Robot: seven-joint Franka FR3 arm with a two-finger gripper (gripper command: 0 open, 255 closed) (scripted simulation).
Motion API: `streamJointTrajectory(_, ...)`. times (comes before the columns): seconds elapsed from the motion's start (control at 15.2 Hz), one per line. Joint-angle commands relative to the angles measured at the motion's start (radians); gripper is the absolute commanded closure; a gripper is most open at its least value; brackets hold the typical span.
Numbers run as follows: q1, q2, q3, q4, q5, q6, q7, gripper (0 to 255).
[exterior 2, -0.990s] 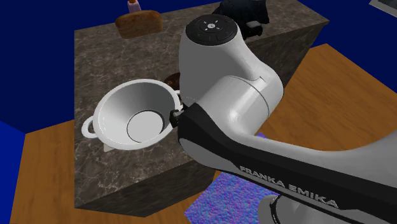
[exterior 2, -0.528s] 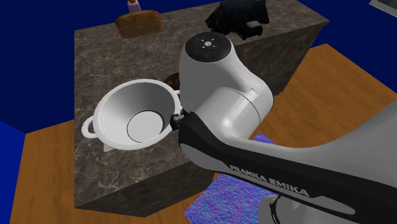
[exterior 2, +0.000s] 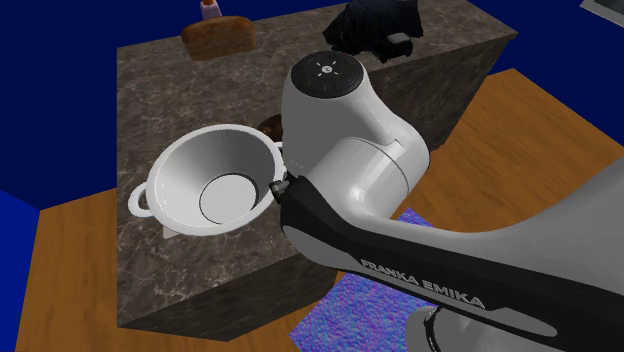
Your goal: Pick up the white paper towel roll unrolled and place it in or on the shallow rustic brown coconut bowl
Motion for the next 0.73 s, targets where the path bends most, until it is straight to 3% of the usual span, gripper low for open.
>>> streamJointTrajectory(0.0,0.000,0.000,0.000,0.000,0.000,0.000,0.000,255)
streamJointTrajectory(0.46,0.000,0.000,0.000,0.000,0.000,0.000,0.000,255)
streamJointTrajectory(0.66,0.001,-0.021,-0.006,0.027,0.000,-0.048,-0.004,255)
